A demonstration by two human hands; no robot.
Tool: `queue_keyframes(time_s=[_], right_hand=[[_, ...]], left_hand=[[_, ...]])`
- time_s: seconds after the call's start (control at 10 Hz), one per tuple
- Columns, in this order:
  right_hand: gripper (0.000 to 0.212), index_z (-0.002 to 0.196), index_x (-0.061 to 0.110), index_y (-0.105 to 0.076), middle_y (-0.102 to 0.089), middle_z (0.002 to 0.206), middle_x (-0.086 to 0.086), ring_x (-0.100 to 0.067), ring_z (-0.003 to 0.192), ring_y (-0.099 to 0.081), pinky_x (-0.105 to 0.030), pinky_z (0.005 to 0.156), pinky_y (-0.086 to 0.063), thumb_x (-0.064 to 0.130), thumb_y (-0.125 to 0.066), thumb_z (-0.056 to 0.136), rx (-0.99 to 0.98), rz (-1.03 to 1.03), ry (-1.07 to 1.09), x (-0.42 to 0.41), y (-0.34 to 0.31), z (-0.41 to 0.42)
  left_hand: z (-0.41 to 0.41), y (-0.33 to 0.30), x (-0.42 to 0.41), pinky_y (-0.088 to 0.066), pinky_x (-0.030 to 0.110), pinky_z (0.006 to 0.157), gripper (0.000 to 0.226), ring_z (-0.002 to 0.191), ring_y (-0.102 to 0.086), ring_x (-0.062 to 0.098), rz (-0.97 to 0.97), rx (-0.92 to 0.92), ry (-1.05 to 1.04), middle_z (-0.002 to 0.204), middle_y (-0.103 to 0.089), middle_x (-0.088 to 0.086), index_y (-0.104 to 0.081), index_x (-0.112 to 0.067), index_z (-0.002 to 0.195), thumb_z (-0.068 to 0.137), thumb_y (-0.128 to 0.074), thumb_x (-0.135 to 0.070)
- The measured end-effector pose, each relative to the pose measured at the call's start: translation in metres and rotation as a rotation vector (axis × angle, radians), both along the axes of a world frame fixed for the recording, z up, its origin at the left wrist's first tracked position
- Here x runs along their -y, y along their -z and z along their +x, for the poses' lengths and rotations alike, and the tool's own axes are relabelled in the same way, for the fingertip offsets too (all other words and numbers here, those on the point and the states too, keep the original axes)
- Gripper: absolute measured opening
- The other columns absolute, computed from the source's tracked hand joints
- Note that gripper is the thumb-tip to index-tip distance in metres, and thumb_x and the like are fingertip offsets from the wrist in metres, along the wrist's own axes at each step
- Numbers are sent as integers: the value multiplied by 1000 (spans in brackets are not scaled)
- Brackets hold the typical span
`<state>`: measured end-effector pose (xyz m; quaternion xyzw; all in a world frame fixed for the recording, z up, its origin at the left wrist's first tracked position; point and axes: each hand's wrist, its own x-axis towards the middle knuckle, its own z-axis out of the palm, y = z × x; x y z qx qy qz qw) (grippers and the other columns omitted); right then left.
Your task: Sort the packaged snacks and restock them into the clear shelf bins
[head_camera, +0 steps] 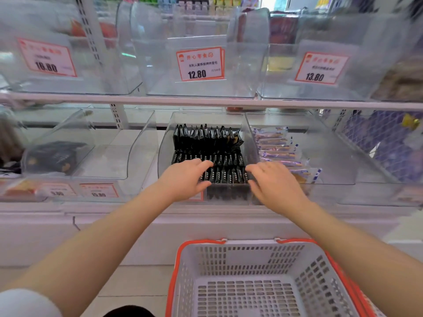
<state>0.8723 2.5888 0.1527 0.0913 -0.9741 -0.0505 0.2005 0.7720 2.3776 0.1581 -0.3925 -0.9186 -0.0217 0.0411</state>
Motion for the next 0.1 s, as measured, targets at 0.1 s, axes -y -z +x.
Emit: queue_keyframes(time_s=[0.1], right_hand=[[29, 105, 3, -62, -67, 93, -15, -35, 86, -64, -41, 76, -49, 11, -68, 78, -192, -98, 100, -15, -14, 21]], left_hand=[[13, -16, -2, -39, 27, 63, 51, 107, -54, 20, 97, -118, 17, 125, -51, 0, -31, -25, 140, 93, -45, -39]])
